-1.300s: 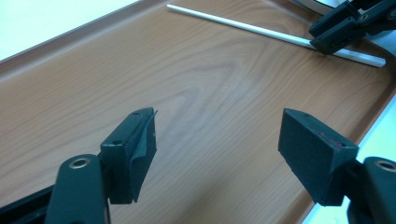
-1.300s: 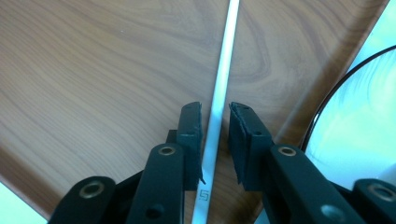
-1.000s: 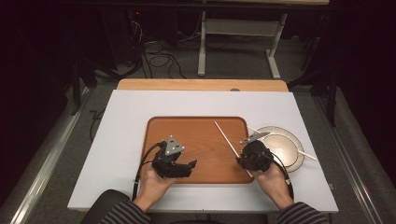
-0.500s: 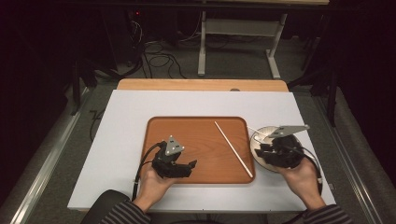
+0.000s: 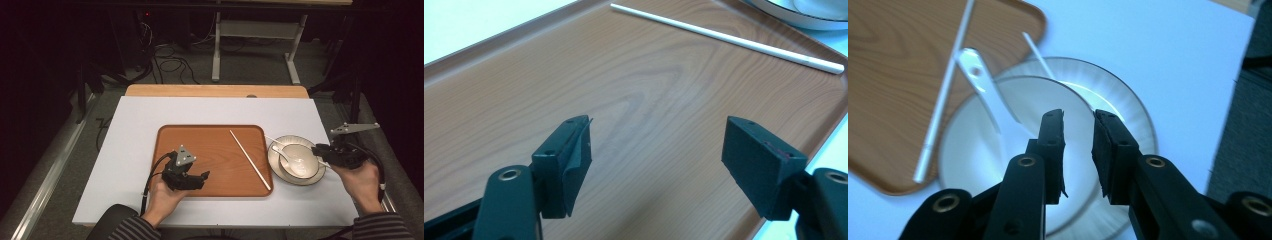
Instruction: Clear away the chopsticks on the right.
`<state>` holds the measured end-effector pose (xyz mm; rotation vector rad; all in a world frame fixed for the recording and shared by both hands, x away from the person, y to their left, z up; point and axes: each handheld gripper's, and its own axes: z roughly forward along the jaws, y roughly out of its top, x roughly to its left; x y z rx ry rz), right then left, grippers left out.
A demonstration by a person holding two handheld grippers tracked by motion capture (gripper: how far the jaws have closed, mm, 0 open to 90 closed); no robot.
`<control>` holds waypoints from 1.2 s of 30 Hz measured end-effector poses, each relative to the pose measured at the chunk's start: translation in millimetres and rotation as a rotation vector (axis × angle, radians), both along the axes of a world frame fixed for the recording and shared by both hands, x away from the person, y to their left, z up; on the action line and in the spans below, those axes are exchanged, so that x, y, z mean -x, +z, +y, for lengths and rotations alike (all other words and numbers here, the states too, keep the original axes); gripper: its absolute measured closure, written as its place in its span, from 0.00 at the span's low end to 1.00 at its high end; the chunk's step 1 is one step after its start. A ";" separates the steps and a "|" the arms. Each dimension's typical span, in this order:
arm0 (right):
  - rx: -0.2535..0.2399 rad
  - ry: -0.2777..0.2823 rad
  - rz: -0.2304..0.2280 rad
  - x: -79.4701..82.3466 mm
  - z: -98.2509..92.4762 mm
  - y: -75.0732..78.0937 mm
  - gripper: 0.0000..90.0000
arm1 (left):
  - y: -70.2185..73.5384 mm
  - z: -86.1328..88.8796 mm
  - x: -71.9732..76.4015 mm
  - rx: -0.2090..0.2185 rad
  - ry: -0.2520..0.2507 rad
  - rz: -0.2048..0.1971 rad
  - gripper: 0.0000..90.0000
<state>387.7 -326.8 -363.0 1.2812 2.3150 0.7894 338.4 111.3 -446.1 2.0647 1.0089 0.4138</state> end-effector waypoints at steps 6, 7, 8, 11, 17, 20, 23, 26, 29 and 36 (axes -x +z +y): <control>0.040 -0.045 0.034 -9.8 -19.4 -9.7 0.86 | 0.0 1.2 0.0 0.003 0.005 0.001 0.32; 0.043 -0.047 0.047 -11.2 -21.9 -11.8 0.86 | -0.1 1.3 -0.1 0.004 0.005 0.001 0.32; 0.062 -0.055 0.069 -13.8 -25.4 -17.2 0.86 | -0.1 1.4 0.1 0.005 0.000 0.001 0.31; 0.071 -0.054 0.087 -15.8 -27.4 -22.1 0.86 | -0.2 0.8 0.4 0.004 0.000 0.000 0.31; 0.096 -0.047 0.135 -22.1 -30.1 -36.1 0.86 | -0.2 1.7 0.4 0.003 0.000 0.000 0.32; 0.108 -0.037 0.158 -25.2 -31.4 -42.1 0.86 | -0.4 1.9 0.3 0.002 0.000 0.001 0.32; 0.102 -0.024 0.168 -27.3 -31.2 -47.4 0.84 | -0.7 1.3 0.4 0.003 0.002 0.001 0.32; 0.109 -0.011 0.177 -28.7 -28.0 -49.9 0.84 | -0.9 1.1 0.5 0.002 0.003 0.001 0.32; 0.122 -0.001 0.189 -31.4 -25.5 -52.1 0.83 | -0.9 1.2 0.5 0.001 0.004 0.001 0.32; 0.134 0.002 0.216 -37.1 -24.2 -55.6 0.83 | -0.7 2.0 0.7 -0.002 0.003 0.000 0.32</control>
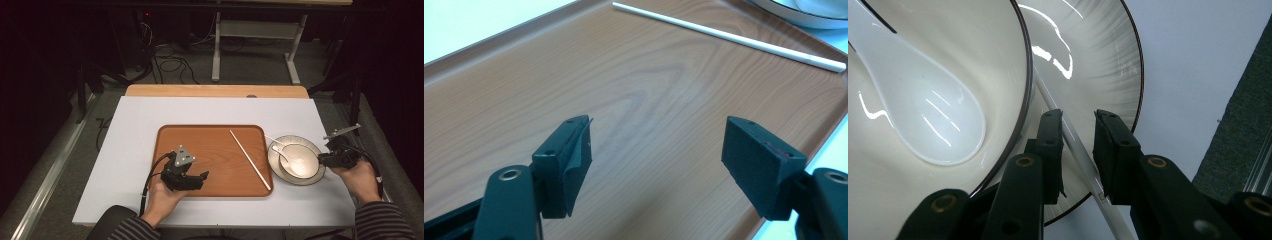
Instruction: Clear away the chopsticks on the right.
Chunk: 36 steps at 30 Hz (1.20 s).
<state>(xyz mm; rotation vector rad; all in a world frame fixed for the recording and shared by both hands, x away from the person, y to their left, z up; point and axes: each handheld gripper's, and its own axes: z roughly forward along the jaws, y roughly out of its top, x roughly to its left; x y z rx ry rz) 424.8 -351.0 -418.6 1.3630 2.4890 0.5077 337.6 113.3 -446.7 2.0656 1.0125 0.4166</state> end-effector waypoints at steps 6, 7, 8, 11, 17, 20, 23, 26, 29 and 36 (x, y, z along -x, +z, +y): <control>0.012 0.006 0.009 -3.2 2.4 -2.6 0.85 | -0.2 -0.2 -0.1 -0.003 -0.002 0.002 0.32; 0.018 0.003 0.009 -3.8 2.6 -3.0 0.86 | -0.2 -0.2 0.0 -0.004 -0.002 0.002 0.32; 0.022 0.000 0.010 -4.7 2.6 -3.6 0.86 | -0.2 -0.1 0.0 -0.004 -0.001 0.002 0.32; 0.023 -0.004 0.014 -6.3 1.8 -4.6 0.88 | -0.2 0.1 -0.1 -0.004 -0.001 0.001 0.32; 0.018 0.001 0.010 -6.9 0.3 -5.6 0.94 | -0.1 0.2 0.0 -0.005 -0.001 0.001 0.32; 0.014 0.002 0.009 -6.5 -0.3 -5.6 0.95 | 0.0 0.2 0.2 -0.002 0.001 0.000 0.32; 0.015 0.003 -0.002 -5.3 -0.3 -5.6 0.96 | -0.1 0.0 0.4 -0.001 -0.001 0.000 0.32; -0.002 -0.003 -0.023 -2.0 -2.2 -1.9 0.96 | -0.4 0.2 -0.6 -0.002 -0.003 0.004 0.32; -0.026 -0.008 -0.046 1.9 -6.1 5.4 0.96 | -0.6 0.0 -1.5 0.000 -0.002 0.007 0.32; -0.050 -0.010 -0.093 16.9 -9.9 27.9 0.96 | 0.3 -1.4 -2.5 0.002 0.000 0.005 0.32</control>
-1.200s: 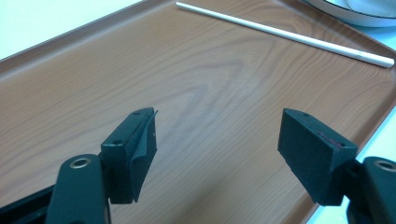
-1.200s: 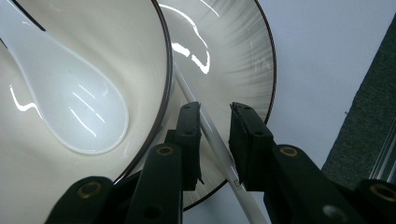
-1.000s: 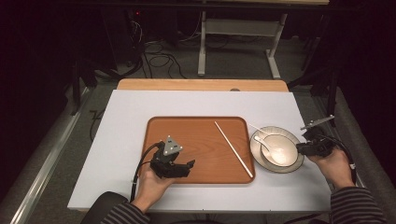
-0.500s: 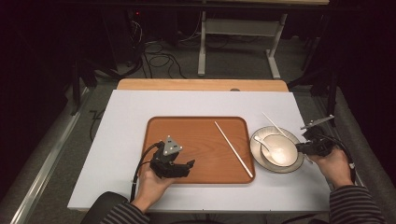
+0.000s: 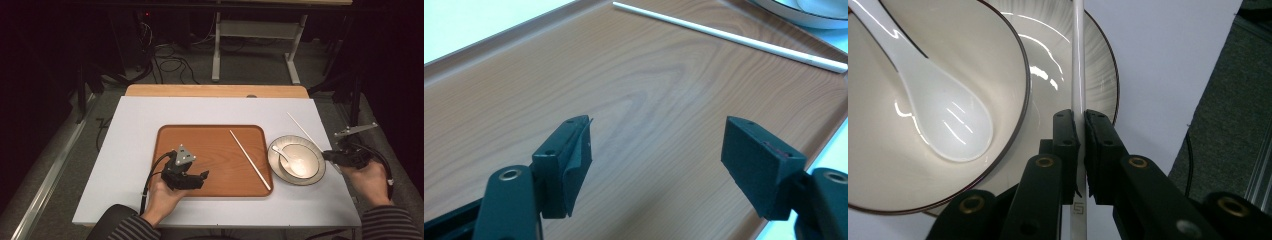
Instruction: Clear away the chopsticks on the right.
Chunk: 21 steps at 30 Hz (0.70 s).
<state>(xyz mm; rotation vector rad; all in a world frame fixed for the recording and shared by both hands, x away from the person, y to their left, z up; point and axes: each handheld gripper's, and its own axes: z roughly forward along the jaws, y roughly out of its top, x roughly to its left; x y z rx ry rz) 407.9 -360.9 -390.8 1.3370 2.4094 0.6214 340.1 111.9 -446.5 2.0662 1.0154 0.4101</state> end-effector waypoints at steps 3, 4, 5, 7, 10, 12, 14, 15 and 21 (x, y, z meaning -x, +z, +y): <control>-0.007 0.004 -0.030 9.5 2.7 12.8 0.96 | 0.0 -0.6 -1.4 -0.003 -0.007 0.005 0.32; -0.007 0.004 -0.030 9.5 2.7 12.8 0.96 | -0.1 -1.1 -2.0 -0.001 -0.008 0.007 0.32; -0.009 0.009 -0.039 13.0 4.1 17.7 0.96 | -0.2 -1.8 -2.5 0.000 -0.010 0.008 0.32; -0.004 0.024 -0.059 20.6 8.8 27.1 0.96 | -0.2 -3.1 -2.9 0.000 -0.014 0.010 0.32; 0.006 0.053 -0.079 32.5 19.0 39.7 0.96 | -0.2 -5.1 -3.3 0.000 -0.019 0.009 0.32; 0.015 0.076 -0.087 41.5 28.4 46.7 0.96 | -0.1 -6.0 -4.4 -0.004 -0.027 0.009 0.32; 0.009 0.093 -0.092 47.8 35.5 50.8 0.96 | 0.0 -7.0 -5.4 -0.005 -0.031 0.010 0.32; 0.005 0.100 -0.094 50.9 39.5 52.7 0.96 | 0.1 -7.7 -5.8 -0.003 -0.034 0.012 0.32; -0.005 0.172 -0.113 65.0 71.9 56.9 0.96 | 1.2 -10.0 -6.9 0.006 -0.047 0.014 0.32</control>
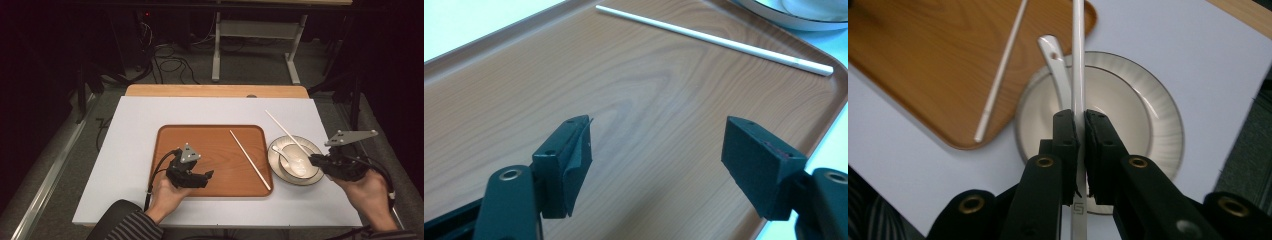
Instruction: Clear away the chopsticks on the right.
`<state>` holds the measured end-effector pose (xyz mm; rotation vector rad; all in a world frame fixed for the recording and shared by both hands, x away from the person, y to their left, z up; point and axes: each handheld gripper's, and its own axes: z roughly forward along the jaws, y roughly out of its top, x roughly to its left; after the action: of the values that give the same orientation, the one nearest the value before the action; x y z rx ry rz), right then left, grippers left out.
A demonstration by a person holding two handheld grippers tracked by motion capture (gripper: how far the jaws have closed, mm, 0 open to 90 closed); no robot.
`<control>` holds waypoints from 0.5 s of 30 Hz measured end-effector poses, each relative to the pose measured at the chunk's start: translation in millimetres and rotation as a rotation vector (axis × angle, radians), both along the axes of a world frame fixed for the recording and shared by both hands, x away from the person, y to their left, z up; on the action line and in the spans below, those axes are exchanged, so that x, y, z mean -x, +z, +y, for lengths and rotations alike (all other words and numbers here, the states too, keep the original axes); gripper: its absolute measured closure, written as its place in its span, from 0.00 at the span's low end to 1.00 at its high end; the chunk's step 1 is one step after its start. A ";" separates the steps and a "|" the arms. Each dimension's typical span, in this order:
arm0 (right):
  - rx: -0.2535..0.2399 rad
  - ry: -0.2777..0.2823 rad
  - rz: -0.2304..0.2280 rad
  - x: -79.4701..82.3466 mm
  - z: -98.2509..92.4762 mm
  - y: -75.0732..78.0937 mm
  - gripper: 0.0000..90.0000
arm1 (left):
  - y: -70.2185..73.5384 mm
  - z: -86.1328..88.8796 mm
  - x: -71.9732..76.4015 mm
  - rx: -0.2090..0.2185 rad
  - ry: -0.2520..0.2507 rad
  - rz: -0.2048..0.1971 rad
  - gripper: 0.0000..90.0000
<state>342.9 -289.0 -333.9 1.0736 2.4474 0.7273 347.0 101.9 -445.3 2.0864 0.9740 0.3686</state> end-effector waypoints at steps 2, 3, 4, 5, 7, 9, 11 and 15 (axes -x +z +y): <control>0.010 0.030 0.007 3.1 19.9 -2.8 0.96 | 0.0 -0.8 -0.5 0.002 -0.001 -0.002 0.32; 0.010 0.030 0.007 3.1 19.9 -2.8 0.96 | 0.1 -1.0 -0.7 0.002 -0.003 -0.001 0.32; 0.007 0.036 0.016 3.3 26.1 -4.5 0.96 | 0.3 -1.1 -0.8 0.002 -0.004 -0.002 0.32; 0.007 0.045 0.030 2.4 37.9 -9.6 0.96 | 0.6 -1.2 -0.6 0.004 -0.004 -0.004 0.32; 0.008 0.049 0.038 1.4 43.3 -12.8 0.96 | 0.9 -1.0 -0.5 0.003 -0.005 -0.004 0.32; 0.000 0.050 0.060 -1.0 53.5 -20.0 0.96 | 1.4 -0.3 -0.2 0.002 -0.004 -0.006 0.32; -0.009 0.053 0.087 -4.1 65.3 -29.1 0.95 | 1.7 0.0 0.1 0.008 -0.002 -0.007 0.32; 0.022 0.062 0.122 -8.8 89.0 -46.9 0.95 | 2.1 0.7 0.3 0.006 -0.002 -0.008 0.32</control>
<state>351.7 -200.0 -380.8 1.0667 2.5963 0.6705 346.8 102.5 -443.1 2.0789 0.9670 0.3726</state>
